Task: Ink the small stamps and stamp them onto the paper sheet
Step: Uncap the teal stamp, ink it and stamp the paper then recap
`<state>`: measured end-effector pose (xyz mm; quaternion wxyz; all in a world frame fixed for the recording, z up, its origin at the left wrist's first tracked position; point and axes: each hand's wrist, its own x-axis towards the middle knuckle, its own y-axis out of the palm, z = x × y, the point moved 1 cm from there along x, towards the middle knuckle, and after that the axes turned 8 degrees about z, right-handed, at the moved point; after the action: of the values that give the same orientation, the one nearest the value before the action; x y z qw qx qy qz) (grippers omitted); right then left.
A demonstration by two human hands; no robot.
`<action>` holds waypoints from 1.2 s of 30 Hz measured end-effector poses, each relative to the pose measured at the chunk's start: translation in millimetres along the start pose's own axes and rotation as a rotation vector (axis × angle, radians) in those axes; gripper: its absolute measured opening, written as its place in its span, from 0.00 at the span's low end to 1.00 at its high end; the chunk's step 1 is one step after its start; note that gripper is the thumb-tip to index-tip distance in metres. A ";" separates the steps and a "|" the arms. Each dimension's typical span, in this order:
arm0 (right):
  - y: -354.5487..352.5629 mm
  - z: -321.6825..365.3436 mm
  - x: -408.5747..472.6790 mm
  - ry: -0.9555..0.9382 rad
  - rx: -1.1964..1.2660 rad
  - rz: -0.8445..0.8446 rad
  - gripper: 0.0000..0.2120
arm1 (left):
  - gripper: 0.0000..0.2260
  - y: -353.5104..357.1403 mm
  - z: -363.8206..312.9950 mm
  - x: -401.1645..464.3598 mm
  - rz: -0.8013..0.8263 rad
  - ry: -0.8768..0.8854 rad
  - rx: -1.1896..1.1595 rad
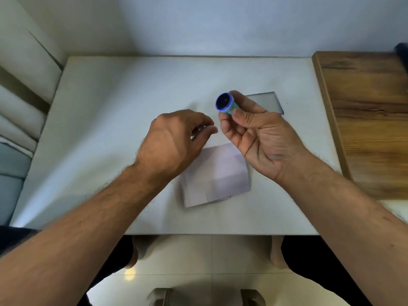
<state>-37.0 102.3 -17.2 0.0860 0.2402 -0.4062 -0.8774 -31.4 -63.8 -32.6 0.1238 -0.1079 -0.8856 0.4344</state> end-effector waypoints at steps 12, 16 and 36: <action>-43.7 38.9 -17.8 -0.189 -1.086 -0.454 0.06 | 0.08 15.0 -15.2 -6.8 0.060 0.095 0.021; -47.8 49.0 -21.9 -0.176 -1.531 -0.508 0.09 | 0.07 15.7 -17.9 -8.8 0.066 0.112 0.038; -34.7 34.4 -10.3 -0.021 -1.907 -0.444 0.07 | 0.06 10.2 -11.9 -7.5 0.058 0.077 0.032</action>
<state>-43.4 151.7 -20.7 0.0733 0.1332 0.5273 -0.8360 -19.7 -51.1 -34.6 0.1470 -0.1485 -0.8695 0.4476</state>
